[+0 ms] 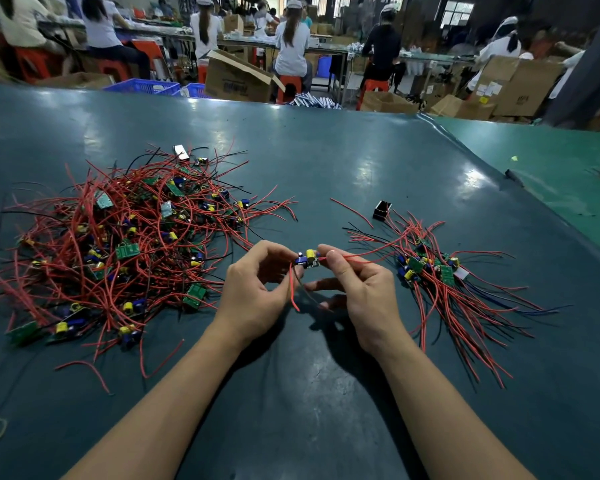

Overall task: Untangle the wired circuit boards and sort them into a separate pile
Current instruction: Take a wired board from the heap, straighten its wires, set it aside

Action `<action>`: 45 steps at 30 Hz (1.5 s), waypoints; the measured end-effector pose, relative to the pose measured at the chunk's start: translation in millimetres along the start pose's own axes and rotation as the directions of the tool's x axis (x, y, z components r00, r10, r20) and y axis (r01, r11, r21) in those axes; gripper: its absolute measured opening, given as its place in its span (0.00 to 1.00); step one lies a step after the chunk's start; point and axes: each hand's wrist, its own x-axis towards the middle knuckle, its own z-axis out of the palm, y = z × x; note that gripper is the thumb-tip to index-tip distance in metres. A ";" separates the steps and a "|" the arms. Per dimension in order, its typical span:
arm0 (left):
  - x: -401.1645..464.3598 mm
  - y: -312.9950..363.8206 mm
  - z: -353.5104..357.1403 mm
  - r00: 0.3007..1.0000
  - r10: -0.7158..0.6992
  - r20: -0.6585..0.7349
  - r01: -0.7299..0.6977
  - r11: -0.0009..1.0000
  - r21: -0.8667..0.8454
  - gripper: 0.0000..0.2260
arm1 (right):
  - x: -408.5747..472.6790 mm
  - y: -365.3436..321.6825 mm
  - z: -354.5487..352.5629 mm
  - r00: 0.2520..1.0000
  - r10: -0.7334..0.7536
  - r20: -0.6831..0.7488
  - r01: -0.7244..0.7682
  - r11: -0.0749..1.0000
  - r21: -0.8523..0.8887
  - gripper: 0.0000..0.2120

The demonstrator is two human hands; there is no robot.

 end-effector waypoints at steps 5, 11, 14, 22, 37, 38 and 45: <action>-0.1 4.1 -0.1 0.999 -0.019 -0.028 0.015 0.989 -0.147 0.04 | 1.6 -2.3 -4.8 0.999 0.052 -0.013 -0.051 0.996 0.067 0.10; 2.5 11.9 -3.2 0.989 -0.144 -0.021 0.128 0.929 -0.347 0.06 | 2.5 -5.5 -7.3 0.997 0.074 0.019 -0.076 0.992 0.102 0.11; 4.8 13.6 -1.8 0.959 -0.284 0.017 0.244 0.789 -0.564 0.10 | 0.3 -3.9 -6.0 0.999 0.014 0.036 -0.016 0.999 0.048 0.08; -0.5 10.0 -3.6 0.955 -0.241 0.176 0.283 0.916 -0.284 0.16 | 2.0 0.2 -7.2 0.998 0.000 -0.057 0.002 1.000 0.020 0.06; 10.7 15.7 -10.8 0.852 -0.515 0.094 0.403 0.531 -0.745 0.05 | -8.2 6.9 3.1 0.975 -0.136 0.177 0.165 0.973 -0.161 0.10; 10.5 15.6 -10.5 0.848 -0.520 0.102 0.425 0.554 -0.716 0.05 | -7.5 7.7 2.6 0.967 -0.161 0.195 0.199 0.961 -0.194 0.10; 8.3 18.1 -8.7 0.850 -0.497 0.175 0.495 0.641 -0.586 0.11 | -1.4 11.2 -1.1 0.987 -0.113 0.113 0.145 0.932 -0.331 0.11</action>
